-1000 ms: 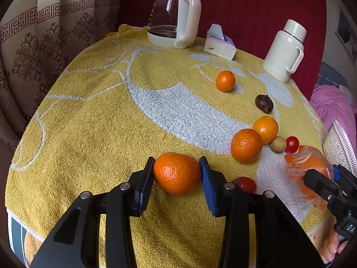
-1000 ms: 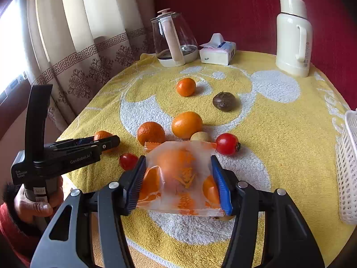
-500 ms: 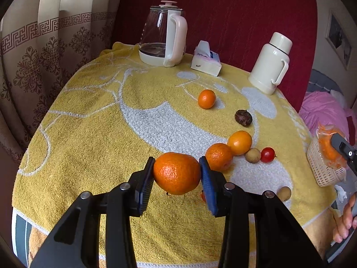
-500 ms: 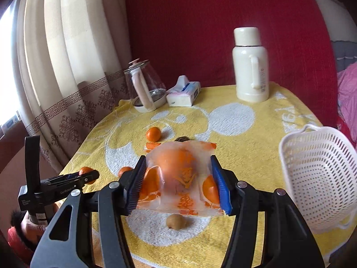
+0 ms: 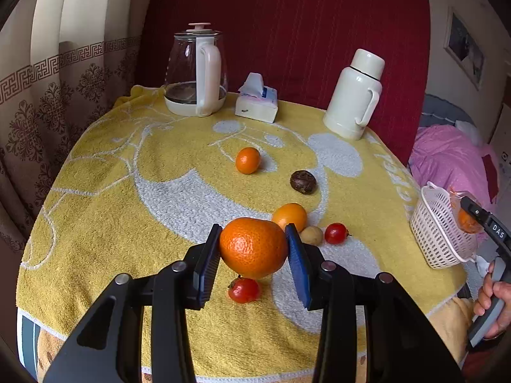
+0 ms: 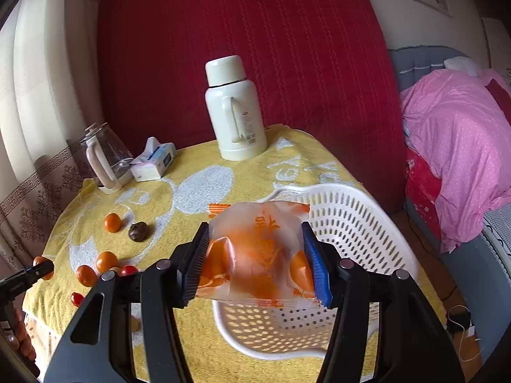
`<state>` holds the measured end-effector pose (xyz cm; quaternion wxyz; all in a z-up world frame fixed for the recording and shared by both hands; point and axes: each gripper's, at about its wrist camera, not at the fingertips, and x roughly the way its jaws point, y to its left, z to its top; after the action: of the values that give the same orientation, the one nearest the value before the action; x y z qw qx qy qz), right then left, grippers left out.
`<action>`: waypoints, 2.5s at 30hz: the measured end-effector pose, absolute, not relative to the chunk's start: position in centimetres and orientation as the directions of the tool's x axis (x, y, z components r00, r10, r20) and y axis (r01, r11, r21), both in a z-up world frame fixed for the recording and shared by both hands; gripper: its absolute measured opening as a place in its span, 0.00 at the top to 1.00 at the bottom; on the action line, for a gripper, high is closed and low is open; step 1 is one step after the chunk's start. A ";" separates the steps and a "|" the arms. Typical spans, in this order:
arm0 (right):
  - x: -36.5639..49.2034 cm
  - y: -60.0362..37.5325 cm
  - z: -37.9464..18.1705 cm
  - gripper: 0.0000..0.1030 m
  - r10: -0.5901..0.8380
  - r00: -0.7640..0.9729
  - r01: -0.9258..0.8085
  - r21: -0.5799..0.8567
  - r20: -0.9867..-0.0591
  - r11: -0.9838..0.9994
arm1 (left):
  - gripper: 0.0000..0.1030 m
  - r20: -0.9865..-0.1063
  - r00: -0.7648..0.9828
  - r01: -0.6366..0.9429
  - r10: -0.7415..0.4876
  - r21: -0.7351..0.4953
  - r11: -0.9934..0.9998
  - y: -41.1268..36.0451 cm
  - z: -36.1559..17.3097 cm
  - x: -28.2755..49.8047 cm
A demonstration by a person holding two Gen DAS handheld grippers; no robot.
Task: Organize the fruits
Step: 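Carry the bag into the white basket and open the right tool while the left tool drops the orange in, then grasp the red tomato with the left tool while the right tool grasps the kiwi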
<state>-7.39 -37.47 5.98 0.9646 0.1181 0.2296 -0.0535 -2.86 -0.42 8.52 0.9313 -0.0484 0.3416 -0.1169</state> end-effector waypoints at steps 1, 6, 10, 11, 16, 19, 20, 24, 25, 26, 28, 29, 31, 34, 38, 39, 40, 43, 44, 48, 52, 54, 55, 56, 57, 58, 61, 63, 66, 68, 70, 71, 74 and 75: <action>-7.2 -37.9 5.8 0.44 -0.065 0.883 0.172 0.191 -0.464 0.966 | 0.61 -0.624 0.738 0.193 -0.256 -0.167 0.967 -0.9 8.6 -2.9; -6.6 -39.5 4.6 0.42 -0.081 0.860 0.198 0.184 -0.504 0.963 | 0.61 -0.620 0.733 0.236 -0.280 -0.154 0.959 -3.2 9.3 -2.9; -6.9 -40.7 4.8 0.41 -0.095 0.869 0.215 0.199 -0.486 0.956 | 0.61 -0.613 0.731 0.278 -0.301 -0.135 0.951 -5.4 10.0 -3.0; -7.1 -41.1 4.9 0.41 -0.097 0.873 0.219 0.205 -0.478 0.954 | 0.61 -0.610 0.730 0.291 -0.307 -0.130 0.948 -6.0 10.2 -3.1; -8.1 -42.6 6.0 0.41 -0.112 0.891 0.239 0.245 -0.440 0.940 | 0.61 -0.603 0.706 0.376 -0.371 -0.124 0.918 -9.9 11.0 -3.1; -8.8 -43.7 6.8 0.41 -0.124 0.901 0.253 0.271 -0.416 0.929 | 0.61 -0.602 0.676 0.438 -0.425 -0.135 0.889 -12.8 11.4 -3.1; -9.1 -44.0 7.0 0.41 -0.130 0.904 0.257 0.276 -0.407 0.926 | 0.61 -0.601 0.662 0.462 -0.447 -0.142 0.875 -13.8 11.5 -3.1; -10.3 -45.0 8.1 0.33 -0.183 0.911 0.293 0.268 -0.369 0.918 | 0.61 -0.594 0.616 0.549 -0.518 -0.149 0.822 -18.4 11.8 -3.5; -10.6 -45.3 8.3 0.33 -0.194 0.912 0.301 0.268 -0.362 0.915 | 0.61 -0.591 0.606 0.569 -0.532 -0.146 0.809 -19.5 11.9 -3.7; -10.8 -45.5 8.5 0.33 -0.199 0.912 0.305 0.269 -0.358 0.914 | 0.61 -0.589 0.598 0.585 -0.543 -0.143 0.798 -20.6 11.9 -3.8; -11.1 -45.9 8.7 0.33 -0.199 0.915 0.305 0.279 -0.352 0.911 | 0.61 -0.589 0.575 0.616 -0.567 -0.144 0.774 -22.5 11.8 -4.0; -11.2 -46.1 8.8 0.33 -0.199 0.915 0.306 0.285 -0.350 0.909 | 0.61 -0.589 0.562 0.631 -0.581 -0.149 0.761 -23.4 11.6 -4.0; -11.3 -46.5 9.0 0.33 -0.201 0.917 0.310 0.296 -0.346 0.904 | 0.61 -0.597 0.537 0.651 -0.596 -0.157 0.743 -25.0 11.3 -3.9; -11.7 -47.0 9.1 0.33 -0.206 0.918 0.316 0.309 -0.340 0.897 | 0.61 -0.608 0.505 0.673 -0.613 -0.167 0.720 -26.7 10.5 -3.7; -11.7 -47.1 9.2 0.33 -0.214 0.917 0.323 0.311 -0.337 0.894 | 0.59 -0.626 0.477 0.688 -0.617 -0.171 0.706 -28.1 9.4 -3.2; -11.7 -47.1 9.3 0.33 -0.216 0.917 0.324 0.308 -0.337 0.895 | 0.50 -0.628 0.473 0.688 -0.618 -0.174 0.704 -28.2 9.2 -3.2; -11.7 -47.0 9.3 0.33 -0.218 0.917 0.324 0.304 -0.336 0.896 | 0.30 -0.627 0.476 0.686 -0.617 -0.174 0.706 -28.2 9.2 -3.1; -11.8 -46.7 9.4 0.26 -0.222 0.919 0.322 0.295 -0.325 0.900 | 0.13 -0.599 0.521 0.676 -0.608 -0.146 0.723 -27.5 9.5 -3.5; -11.9 -46.6 9.4 0.23 -0.226 0.920 0.322 0.292 -0.319 0.900 | 0.13 -0.596 0.527 0.675 -0.606 -0.139 0.724 -27.4 9.6 -3.5; -12.4 -46.0 9.7 0.16 -0.240 0.926 0.322 0.274 -0.291 0.906 | 0.07 -0.582 0.582 0.635 -0.568 -0.111 0.765 -26.1 10.2 -3.2; -12.7 -45.2 10.0 0.12 -0.242 0.933 0.311 0.255 -0.266 0.916 | 0.05 -0.555 0.655 0.558 -0.512 -0.101 0.824 -24.1 11.1 -2.8; -12.8 -44.8 10.1 0.11 -0.238 0.938 0.300 0.247 -0.253 0.921 | 0.05 -0.542 0.687 0.515 -0.484 -0.106 0.851 -23.0 11.6 -2.4; -12.9 -44.5 10.2 0.10 -0.235 0.940 0.295 0.243 -0.248 0.924 | 0.05 -0.535 0.701 0.496 -0.471 -0.108 0.862 -22.4 11.8 -2.3; -12.9 -44.2 10.3 0.10 -0.233 0.942 0.290 0.237 -0.243 0.927 | 0.05 -0.527 0.715 0.479 -0.460 -0.111 0.871 -21.8 12.0 -2.1; -12.9 -44.0 10.3 0.10 -0.228 0.944 0.283 0.233 -0.238 0.930 | 0.05 -0.518 0.729 0.460 -0.448 -0.113 0.881 -21.1 12.3 -2.0; -12.9 -43.7 10.3 0.10 -0.220 0.947 0.274 0.232 -0.232 0.933 | 0.05 -0.509 0.741 0.442 -0.438 -0.121 0.889 -20.3 12.6 -1.9; -13.1 -42.7 10.3 0.04 -0.189 0.959 0.234 0.219 -0.210 0.947 | 0.05 -0.469 0.774 0.403 -0.426 -0.153 0.902 -17.6 13.3 -1.7; -13.0 -41.8 10.4 0.03 -0.179 0.964 0.217 0.197 -0.196 0.956 | 0.05 -0.453 0.778 0.394 -0.435 -0.187 0.900 -15.8 13.7 -1.5; -13.1 -40.5 10.4 0.03 -0.161 0.971 0.194 0.181 -0.178 0.964 | 0.05 -0.469 0.757 0.374 -0.454 -0.257 0.891 -13.0 13.9 -0.7; -13.1 -39.5 10.5 0.03 -0.152 0.975 0.178 0.168 -0.160 0.970 | 0.05 -0.481 0.748 0.355 -0.457 -0.292 0.888 -11.1 13.8 -0.2; -13.3 -38.5 10.7 0.03 -0.144 0.979 0.165 0.148 -0.142 0.975 | 0.05 -0.486 0.771 0.304 -0.411 -0.286 0.909 -9.0 13.8 -0.1; -13.5 -38.0 10.8 0.03 -0.136 0.982 0.155 0.141 -0.133 0.978 | 0.05 -0.488 0.788 0.276 -0.376 -0.266 0.924 -8.1 13.9 -0.1; -14.0 -36.3 10.9 0.03 -0.093 0.989 0.107 0.124 -0.111 0.986 | 0.05 -0.483 0.832 0.203 -0.272 -0.191 0.960 -5.4 13.7 -0.3; -14.0 -35.7 10.8 0.03 -0.070 0.992 0.083 0.120 -0.108 0.989 | 0.05 -0.480 0.842 0.183 -0.244 -0.172 0.968 -4.5 13.6 -0.5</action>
<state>-14.02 -35.74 10.83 0.9960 0.0625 0.0519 -0.0386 -0.46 -4.54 13.60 0.9580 -0.0596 0.2576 -0.1113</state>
